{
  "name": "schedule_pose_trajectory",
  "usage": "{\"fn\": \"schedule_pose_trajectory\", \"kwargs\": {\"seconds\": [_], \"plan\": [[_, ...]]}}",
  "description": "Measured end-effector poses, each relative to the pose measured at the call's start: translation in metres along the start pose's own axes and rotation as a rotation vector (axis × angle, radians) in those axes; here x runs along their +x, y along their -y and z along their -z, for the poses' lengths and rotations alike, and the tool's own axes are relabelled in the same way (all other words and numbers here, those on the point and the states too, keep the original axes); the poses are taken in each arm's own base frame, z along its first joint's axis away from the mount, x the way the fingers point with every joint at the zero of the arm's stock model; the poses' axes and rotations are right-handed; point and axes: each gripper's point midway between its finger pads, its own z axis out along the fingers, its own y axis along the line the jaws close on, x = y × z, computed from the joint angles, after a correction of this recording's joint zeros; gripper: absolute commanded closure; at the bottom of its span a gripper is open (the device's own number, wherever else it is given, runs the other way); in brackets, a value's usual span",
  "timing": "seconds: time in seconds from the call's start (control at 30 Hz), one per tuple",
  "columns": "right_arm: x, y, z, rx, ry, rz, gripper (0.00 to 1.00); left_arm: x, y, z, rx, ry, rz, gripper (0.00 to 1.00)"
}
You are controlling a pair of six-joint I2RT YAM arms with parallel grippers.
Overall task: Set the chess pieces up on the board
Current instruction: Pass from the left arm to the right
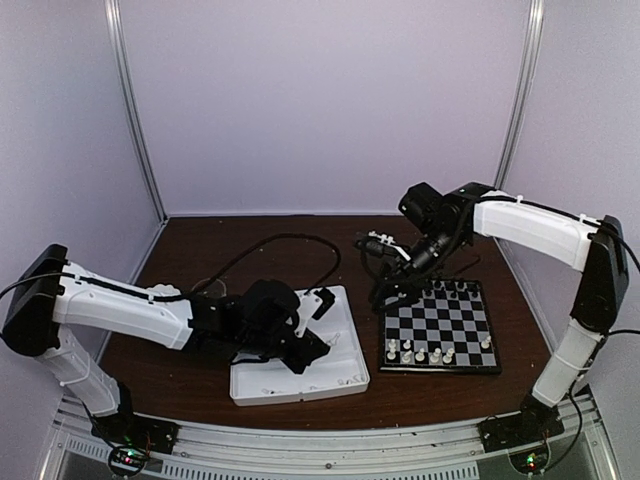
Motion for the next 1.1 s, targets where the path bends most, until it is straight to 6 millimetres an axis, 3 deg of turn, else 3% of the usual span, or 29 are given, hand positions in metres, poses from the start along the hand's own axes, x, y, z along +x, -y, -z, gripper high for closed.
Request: {"fn": "schedule_pose_trajectory", "kwargs": {"seconds": [0.17,0.3,0.53,0.83,1.1], "plan": [[-0.004,0.006,-0.031,-0.071,-0.031,-0.089,0.47,-0.020,0.008,0.010,0.039,0.088,0.002,0.98],[-0.007,0.010,-0.044,-0.109,-0.033,-0.162,0.47,-0.032,0.014,0.018,0.070,0.146,0.003,0.98],[-0.022,0.006,-0.045,-0.137,-0.007,-0.182,0.52,-0.039,0.020,0.022,0.100,0.177,0.002,0.98],[-0.024,-0.003,-0.054,-0.161,-0.020,-0.194,0.65,-0.039,0.024,0.023,0.121,0.176,0.001,0.98],[-0.026,-0.002,-0.055,-0.158,-0.012,-0.198,0.65,-0.038,0.023,0.025,0.122,0.178,0.001,0.98]]}}
